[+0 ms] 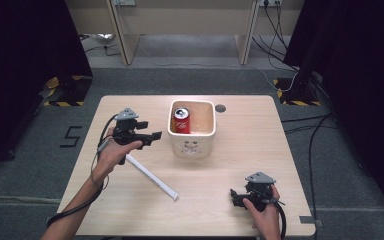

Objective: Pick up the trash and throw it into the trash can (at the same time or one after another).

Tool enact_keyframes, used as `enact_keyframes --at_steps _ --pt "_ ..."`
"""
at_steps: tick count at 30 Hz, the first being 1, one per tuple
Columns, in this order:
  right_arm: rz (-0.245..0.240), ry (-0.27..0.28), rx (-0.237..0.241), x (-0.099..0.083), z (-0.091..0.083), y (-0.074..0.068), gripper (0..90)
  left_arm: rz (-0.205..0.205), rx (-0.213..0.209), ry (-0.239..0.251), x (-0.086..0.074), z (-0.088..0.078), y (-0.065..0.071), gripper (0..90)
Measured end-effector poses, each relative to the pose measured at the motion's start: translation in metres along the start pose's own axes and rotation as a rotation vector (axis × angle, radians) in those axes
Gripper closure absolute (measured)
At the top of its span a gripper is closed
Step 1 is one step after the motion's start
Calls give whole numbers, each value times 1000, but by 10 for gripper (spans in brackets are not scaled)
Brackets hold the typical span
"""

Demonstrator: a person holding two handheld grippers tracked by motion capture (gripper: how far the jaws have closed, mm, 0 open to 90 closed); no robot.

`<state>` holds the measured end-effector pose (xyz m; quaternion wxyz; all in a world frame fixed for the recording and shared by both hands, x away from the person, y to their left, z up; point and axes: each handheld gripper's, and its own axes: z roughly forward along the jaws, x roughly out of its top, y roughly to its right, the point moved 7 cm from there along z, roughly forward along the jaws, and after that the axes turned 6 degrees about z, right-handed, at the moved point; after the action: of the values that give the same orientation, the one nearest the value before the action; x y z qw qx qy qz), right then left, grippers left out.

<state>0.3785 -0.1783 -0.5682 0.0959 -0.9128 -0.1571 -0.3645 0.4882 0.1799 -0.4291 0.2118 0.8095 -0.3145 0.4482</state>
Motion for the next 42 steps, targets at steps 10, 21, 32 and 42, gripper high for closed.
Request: enact_keyframes --at_steps 10,21,32,42 --pt "1 -1 0 0 0 0 7 1 56 -44 -40 8 4 249" --pt "2 -1 0 0 0 0 7 -7 92 -75 -77 17 17 253" --pt "1 0 0 0 0 0 7 -37 154 -149 -122 20 21 256" --pt "-1 1 0 0 0 -1 7 -6 218 -204 -140 17 20 257"
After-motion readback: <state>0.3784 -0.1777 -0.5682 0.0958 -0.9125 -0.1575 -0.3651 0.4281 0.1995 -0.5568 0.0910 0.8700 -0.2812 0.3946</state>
